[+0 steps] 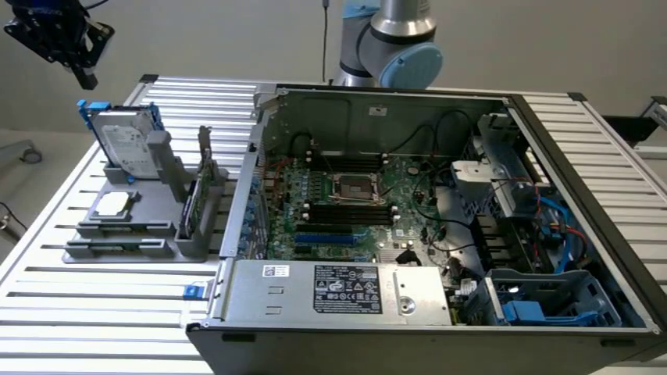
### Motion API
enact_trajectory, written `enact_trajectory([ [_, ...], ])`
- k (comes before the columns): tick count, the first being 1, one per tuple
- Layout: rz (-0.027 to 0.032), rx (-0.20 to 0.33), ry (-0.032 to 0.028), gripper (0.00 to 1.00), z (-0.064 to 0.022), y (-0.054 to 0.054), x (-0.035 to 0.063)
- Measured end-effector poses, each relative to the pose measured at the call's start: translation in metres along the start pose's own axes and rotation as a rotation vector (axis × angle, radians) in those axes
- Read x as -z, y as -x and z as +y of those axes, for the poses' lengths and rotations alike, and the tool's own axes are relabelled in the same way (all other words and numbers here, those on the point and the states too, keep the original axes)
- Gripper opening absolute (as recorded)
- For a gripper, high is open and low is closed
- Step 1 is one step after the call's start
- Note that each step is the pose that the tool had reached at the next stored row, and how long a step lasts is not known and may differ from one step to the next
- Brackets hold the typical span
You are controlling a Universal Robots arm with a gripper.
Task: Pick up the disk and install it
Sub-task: 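Pick up the disk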
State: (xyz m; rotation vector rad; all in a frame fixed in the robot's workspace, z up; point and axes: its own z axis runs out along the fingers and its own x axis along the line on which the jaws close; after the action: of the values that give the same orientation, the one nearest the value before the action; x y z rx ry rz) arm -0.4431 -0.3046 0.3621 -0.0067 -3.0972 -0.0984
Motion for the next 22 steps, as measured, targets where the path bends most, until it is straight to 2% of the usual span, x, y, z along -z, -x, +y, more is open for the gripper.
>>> enact_trajectory([
  [9,-0.0002,0.003,-0.0003,0.11,0.0004,-0.0001,-0.0002],
  [22,0.0115,0.236,-0.0103,0.11,0.0004,0.0000,-0.0002],
])
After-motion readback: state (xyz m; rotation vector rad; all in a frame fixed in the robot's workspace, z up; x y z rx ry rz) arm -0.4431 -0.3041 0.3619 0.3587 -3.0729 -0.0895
